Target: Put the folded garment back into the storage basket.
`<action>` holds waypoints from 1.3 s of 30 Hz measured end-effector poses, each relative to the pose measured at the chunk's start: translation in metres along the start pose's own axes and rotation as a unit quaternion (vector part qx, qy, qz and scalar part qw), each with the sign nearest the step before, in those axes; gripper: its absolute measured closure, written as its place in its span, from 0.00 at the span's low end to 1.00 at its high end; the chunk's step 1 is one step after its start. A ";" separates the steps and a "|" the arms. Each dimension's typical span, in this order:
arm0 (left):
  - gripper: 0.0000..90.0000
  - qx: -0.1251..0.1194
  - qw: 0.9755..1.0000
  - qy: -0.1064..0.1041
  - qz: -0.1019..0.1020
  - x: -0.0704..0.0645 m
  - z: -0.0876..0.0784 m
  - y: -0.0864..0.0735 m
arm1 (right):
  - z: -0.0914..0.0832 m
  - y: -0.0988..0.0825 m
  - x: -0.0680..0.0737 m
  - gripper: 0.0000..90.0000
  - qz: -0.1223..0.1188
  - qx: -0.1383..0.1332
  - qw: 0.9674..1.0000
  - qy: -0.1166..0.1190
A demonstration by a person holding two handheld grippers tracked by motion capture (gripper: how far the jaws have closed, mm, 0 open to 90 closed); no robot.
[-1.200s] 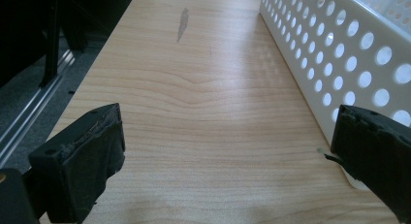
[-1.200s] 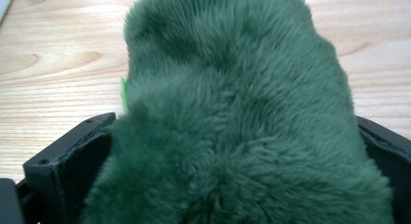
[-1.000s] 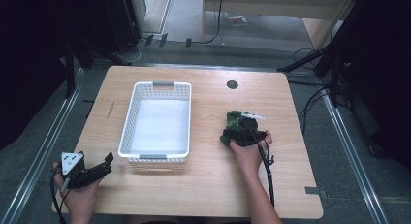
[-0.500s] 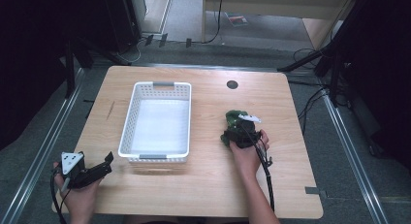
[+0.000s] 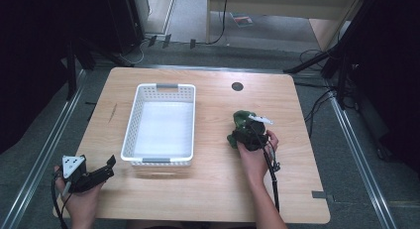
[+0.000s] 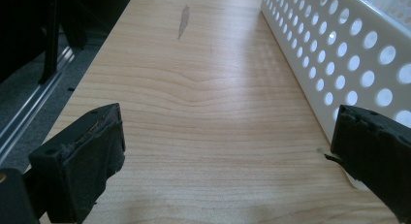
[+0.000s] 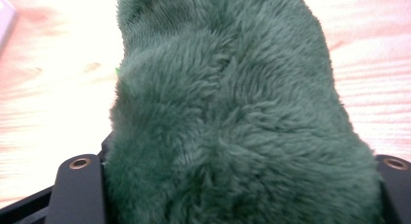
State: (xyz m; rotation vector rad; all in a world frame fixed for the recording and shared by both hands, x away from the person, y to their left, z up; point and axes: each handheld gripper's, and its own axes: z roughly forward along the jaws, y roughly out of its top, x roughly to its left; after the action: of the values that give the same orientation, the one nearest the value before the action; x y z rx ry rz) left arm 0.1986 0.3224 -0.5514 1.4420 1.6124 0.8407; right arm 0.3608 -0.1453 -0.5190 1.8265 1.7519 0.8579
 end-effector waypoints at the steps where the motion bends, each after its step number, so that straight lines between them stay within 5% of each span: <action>1: 0.00 -0.001 1.000 0.000 -0.003 0.000 0.000 0.000 | -0.002 0.001 0.001 0.32 0.001 -0.005 1.000 0.003; 14: 0.00 -0.003 1.000 -0.002 -0.006 0.000 0.000 0.000 | -0.028 0.023 0.029 0.32 -0.006 -0.025 0.999 0.020; 28: 0.00 0.000 1.000 -0.005 -0.010 0.003 0.000 0.000 | -0.034 0.033 0.065 0.32 -0.015 -0.025 0.999 0.031; 39: 0.00 0.021 0.999 -0.021 0.028 0.000 0.001 0.001 | -0.039 0.040 0.086 0.32 -0.021 -0.025 0.999 0.039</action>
State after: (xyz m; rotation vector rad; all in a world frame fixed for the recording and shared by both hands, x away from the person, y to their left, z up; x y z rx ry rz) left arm 0.1997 0.3220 -0.5507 1.5312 1.5731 0.8073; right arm 0.3604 -0.0664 -0.4530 1.7404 1.7921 0.9597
